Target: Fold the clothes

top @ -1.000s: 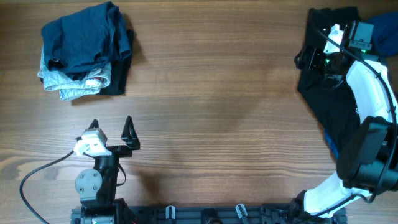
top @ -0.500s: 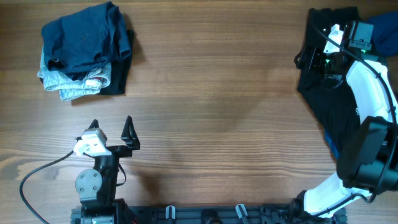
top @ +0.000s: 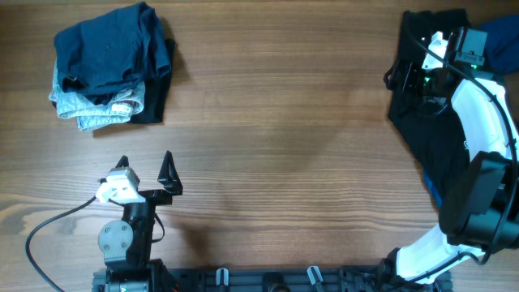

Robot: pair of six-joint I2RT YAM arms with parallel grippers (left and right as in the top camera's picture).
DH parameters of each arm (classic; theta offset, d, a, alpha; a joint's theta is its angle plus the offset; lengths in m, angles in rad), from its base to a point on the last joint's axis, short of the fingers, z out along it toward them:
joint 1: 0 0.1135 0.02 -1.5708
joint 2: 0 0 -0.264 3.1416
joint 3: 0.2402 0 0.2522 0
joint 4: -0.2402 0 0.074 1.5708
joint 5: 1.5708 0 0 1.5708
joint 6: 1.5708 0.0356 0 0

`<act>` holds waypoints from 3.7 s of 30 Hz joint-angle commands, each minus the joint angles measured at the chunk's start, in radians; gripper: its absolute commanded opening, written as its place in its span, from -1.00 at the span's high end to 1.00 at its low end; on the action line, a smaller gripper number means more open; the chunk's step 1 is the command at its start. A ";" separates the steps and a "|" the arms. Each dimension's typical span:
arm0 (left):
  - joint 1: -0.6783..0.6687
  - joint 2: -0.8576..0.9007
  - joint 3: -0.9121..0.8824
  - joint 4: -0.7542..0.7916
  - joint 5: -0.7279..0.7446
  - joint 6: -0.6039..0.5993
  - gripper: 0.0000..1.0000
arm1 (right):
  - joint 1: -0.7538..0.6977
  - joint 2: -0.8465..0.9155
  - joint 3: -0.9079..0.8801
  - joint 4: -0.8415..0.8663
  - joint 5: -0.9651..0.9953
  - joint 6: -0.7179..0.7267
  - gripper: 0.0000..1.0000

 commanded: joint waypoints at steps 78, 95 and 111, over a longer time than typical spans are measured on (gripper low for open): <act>0.007 -0.009 -0.001 -0.011 -0.009 -0.013 -0.99 | 0.263 -1.831 -1.381 0.666 -0.047 -0.104 -0.99; 0.007 -0.009 -0.001 -0.011 -0.009 -0.013 -0.99 | 0.263 -1.830 -1.381 0.666 -0.047 -0.104 -0.99; 0.007 -0.009 -0.001 -0.011 -0.009 -0.013 -0.99 | 0.263 -1.830 -1.381 0.666 -0.047 -0.104 -0.99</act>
